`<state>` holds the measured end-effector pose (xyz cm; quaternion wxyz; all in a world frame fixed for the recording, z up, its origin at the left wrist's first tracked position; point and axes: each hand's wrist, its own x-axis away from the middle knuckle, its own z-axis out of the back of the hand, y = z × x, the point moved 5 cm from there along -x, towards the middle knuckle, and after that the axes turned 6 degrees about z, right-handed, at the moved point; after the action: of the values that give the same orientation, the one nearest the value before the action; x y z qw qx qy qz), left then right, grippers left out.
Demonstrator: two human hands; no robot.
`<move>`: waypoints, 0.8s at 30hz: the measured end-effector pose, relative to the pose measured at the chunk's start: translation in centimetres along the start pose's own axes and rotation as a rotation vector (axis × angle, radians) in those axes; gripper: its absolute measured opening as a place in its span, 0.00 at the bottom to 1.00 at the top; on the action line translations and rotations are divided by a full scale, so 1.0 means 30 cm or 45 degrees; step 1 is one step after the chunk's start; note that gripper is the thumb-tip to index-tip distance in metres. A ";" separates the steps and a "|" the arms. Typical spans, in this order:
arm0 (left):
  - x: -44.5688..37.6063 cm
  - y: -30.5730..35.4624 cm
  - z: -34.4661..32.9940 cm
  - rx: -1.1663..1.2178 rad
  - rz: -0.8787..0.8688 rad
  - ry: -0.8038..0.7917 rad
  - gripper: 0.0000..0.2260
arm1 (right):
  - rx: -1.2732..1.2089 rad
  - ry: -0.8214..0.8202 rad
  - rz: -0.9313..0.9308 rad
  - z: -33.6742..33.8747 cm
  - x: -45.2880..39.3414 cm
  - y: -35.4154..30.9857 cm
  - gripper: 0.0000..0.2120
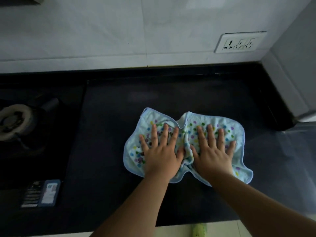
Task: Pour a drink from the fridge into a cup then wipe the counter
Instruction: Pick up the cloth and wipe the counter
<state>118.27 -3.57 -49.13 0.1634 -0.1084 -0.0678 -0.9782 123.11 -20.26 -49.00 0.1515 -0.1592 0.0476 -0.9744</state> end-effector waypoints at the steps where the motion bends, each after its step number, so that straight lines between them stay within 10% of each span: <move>1: 0.018 0.009 -0.006 -0.003 -0.010 0.001 0.31 | -0.007 -0.012 0.002 -0.012 0.026 -0.011 0.35; 10: 0.164 0.039 -0.074 0.201 -0.133 0.001 0.26 | -0.224 -0.261 0.058 -0.045 0.159 -0.052 0.35; 14: 0.189 0.022 0.073 0.811 0.175 -0.235 0.17 | -0.330 -0.452 0.010 0.129 0.142 -0.057 0.25; 24: 0.368 0.008 0.728 1.513 0.273 0.029 0.14 | -0.751 -0.003 0.113 0.655 0.362 -0.092 0.17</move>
<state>112.29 -3.49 -25.40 0.2945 0.0055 -0.5897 -0.7520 118.89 -21.90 -26.83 0.1411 -0.1952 0.3354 -0.9108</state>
